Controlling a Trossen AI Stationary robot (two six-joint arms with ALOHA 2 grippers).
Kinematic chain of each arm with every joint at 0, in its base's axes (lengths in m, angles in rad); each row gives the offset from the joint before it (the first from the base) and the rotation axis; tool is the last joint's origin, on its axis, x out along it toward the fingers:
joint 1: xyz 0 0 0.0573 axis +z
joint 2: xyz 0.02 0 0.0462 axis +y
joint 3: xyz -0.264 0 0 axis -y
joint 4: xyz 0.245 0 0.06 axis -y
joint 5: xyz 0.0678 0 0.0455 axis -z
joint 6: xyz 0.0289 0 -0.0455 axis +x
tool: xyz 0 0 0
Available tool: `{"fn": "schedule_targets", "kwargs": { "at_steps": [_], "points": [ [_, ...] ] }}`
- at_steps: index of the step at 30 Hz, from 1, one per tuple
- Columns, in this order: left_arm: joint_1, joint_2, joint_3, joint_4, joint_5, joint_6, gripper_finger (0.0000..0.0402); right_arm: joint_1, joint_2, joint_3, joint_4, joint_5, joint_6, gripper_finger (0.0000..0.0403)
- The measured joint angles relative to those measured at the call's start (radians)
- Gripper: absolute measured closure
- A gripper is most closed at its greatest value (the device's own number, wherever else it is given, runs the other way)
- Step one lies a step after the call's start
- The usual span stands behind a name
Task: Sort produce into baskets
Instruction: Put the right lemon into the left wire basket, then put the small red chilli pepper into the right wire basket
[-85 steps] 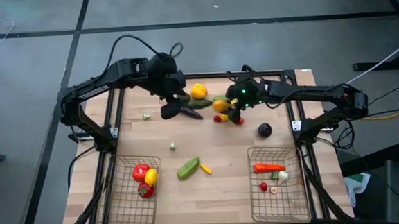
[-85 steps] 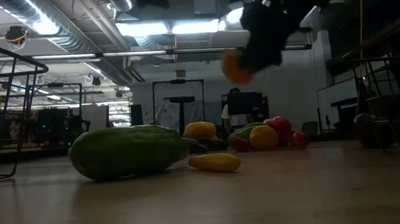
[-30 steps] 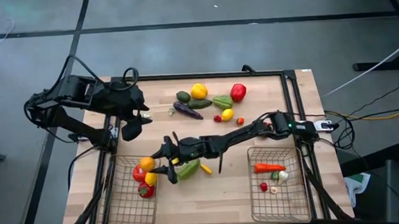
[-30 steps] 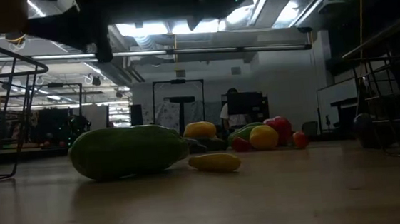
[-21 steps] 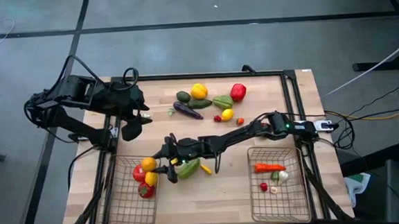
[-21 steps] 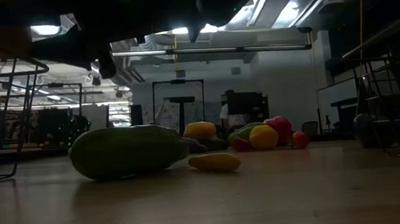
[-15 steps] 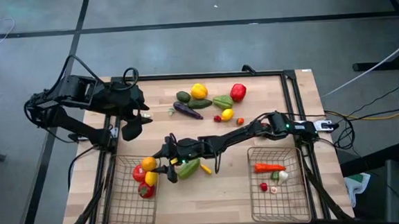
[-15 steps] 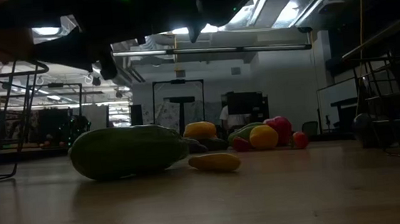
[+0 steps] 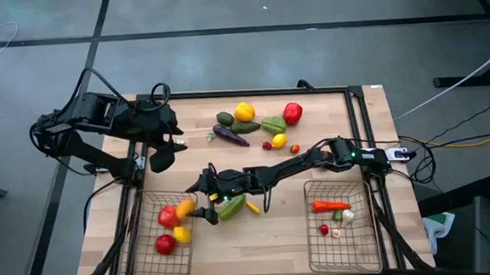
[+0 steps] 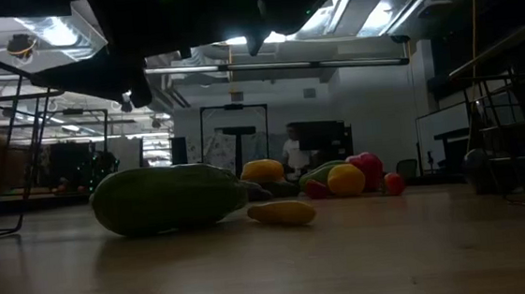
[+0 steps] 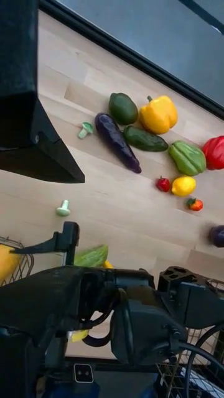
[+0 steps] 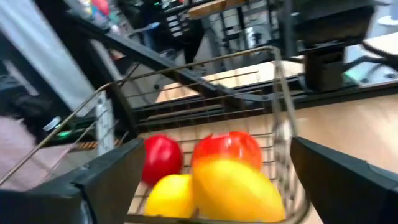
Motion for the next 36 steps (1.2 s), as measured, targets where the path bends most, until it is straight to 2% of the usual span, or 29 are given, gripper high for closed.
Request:
{"fn": "schedule_targets", "kwargs": {
  "at_steps": [6,12,15,21,25,32,36],
  "points": [
    [0.000,0.000,0.000,0.000,0.000,0.012,0.0178,-0.030,-0.073,0.000,-0.152,-0.148,-0.107,0.0018],
    [0.000,0.000,0.000,0.000,-0.001,0.018,0.0178,-0.075,-0.205,0.000,-0.425,-0.150,-0.179,0.0020],
    [0.000,0.000,0.000,0.000,-0.002,0.023,0.0178,-0.093,-0.278,0.000,-0.572,-0.105,-0.244,0.0020],
    [0.000,0.002,0.000,0.001,-0.010,0.023,0.0178,-0.096,-0.417,0.000,-0.874,0.073,-0.367,0.0020],
    [0.000,0.002,0.000,0.001,-0.015,0.023,0.0178,-0.096,-0.484,0.000,-1.073,0.149,-0.388,0.0020],
    [0.000,0.002,0.000,0.002,-0.025,0.034,0.0178,-0.136,-0.505,-0.003,-1.423,0.288,-0.403,0.0020],
    [0.000,0.002,0.000,0.007,-0.030,0.035,0.0178,-0.186,-0.501,-0.064,-1.461,0.314,-0.428,0.0020]
  ]
}}
